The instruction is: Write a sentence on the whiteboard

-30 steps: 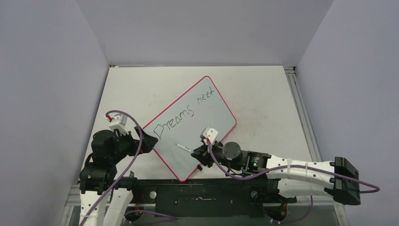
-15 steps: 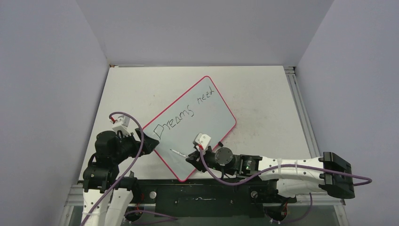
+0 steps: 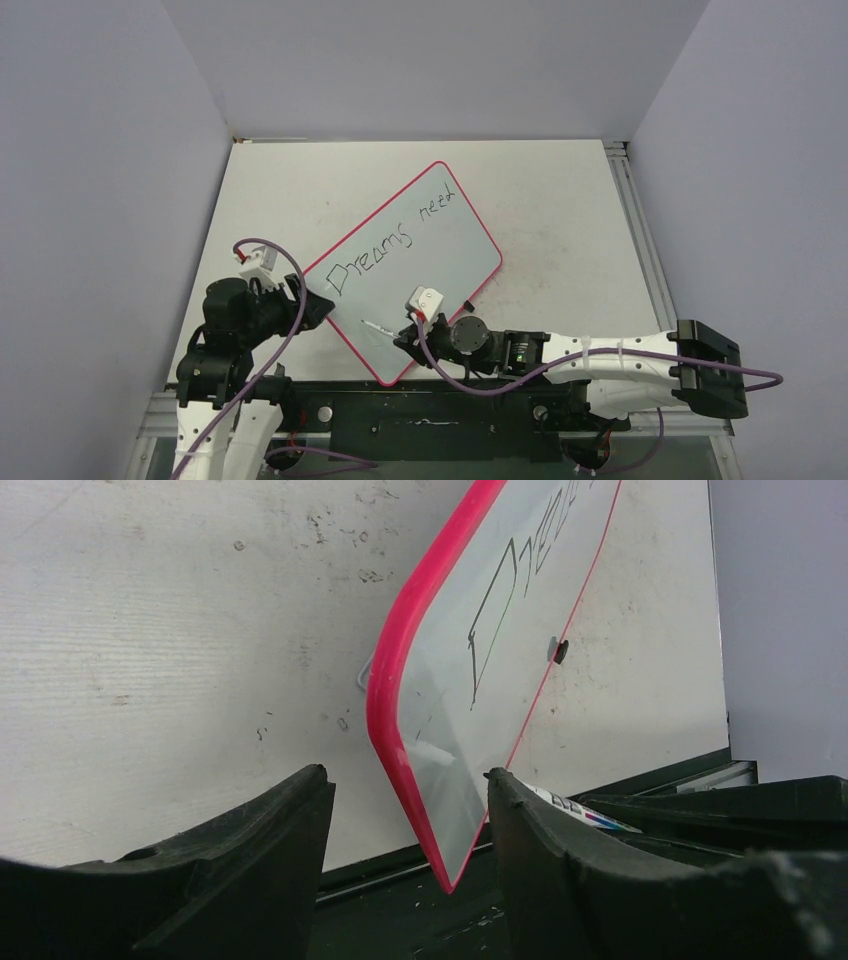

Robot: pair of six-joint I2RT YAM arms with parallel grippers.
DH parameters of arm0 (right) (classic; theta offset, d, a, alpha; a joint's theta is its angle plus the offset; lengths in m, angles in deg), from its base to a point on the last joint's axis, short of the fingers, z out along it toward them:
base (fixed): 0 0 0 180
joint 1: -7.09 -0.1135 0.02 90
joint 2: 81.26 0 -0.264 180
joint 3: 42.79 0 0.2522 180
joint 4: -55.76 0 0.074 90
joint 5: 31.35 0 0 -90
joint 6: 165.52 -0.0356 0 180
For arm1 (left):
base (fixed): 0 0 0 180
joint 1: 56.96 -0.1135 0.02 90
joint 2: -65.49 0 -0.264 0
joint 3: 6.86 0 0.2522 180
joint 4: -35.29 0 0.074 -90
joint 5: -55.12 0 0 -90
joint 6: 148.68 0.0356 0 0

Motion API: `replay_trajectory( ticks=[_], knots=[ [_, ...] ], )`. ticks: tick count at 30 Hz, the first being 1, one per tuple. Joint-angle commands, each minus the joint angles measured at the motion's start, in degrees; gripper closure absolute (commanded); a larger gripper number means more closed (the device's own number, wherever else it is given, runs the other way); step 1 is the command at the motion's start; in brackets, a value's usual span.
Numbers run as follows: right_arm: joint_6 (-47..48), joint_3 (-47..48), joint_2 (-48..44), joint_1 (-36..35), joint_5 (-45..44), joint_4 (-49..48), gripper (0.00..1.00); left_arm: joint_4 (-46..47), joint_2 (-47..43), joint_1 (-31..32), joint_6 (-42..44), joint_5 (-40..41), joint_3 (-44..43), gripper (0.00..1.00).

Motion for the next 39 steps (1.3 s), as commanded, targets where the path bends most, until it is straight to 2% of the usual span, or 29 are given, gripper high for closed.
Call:
replay_trajectory(
  ticks=[1, 13, 39],
  knots=[
    [-0.17, 1.95, 0.48, -0.41, -1.32, -3.64, 0.95, 0.41, 0.59, 0.06, 0.85, 0.1, -1.1, 0.45],
    [-0.13, 2.37, 1.77, -0.5, -2.27, -3.45, 0.95, 0.5, 1.39, 0.05, 1.24, -0.96, -0.86, 0.55],
    [0.57, 3.97, 4.83, -1.61, -1.25, -3.39, 0.95, 0.59, 2.3, 0.05, 1.64, -2.04, -0.74, 0.65]
  ],
)
